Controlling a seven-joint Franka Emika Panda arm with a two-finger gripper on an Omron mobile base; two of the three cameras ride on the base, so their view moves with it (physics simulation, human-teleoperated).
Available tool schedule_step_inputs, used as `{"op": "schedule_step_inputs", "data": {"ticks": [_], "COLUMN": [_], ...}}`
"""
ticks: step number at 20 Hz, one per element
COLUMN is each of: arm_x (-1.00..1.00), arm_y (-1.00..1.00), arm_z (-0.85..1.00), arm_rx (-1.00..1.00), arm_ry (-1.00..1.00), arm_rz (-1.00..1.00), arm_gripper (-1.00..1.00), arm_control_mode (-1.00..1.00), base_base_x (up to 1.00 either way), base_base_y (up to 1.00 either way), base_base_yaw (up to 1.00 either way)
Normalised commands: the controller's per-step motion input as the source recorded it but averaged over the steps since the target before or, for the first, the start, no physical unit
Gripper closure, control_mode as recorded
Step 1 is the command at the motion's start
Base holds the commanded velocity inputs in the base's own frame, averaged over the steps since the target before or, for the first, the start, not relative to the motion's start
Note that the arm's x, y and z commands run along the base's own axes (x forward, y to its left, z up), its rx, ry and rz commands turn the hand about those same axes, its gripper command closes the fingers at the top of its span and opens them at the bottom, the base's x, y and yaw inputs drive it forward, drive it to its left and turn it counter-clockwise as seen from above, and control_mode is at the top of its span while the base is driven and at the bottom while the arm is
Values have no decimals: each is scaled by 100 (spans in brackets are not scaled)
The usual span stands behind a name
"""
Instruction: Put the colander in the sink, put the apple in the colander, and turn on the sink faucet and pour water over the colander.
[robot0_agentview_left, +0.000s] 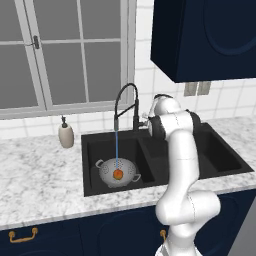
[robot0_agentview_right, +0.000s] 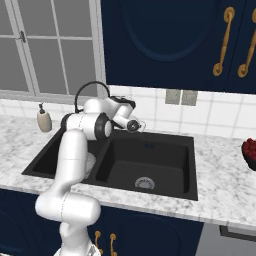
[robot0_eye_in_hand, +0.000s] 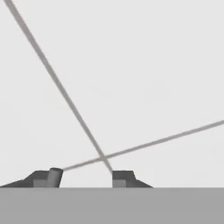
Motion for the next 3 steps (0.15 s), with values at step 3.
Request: {"op": "schedule_step_inputs", "data": {"ticks": [3], "arm_x": [-26], "arm_y": [-44], "arm_z": [-8], "arm_rx": [3], "arm_ry": [0], "arm_rz": [-6], "arm_gripper": [100], "arm_control_mode": [-100], "base_base_x": [0], "base_base_y": [0], "base_base_yaw": [0]}}
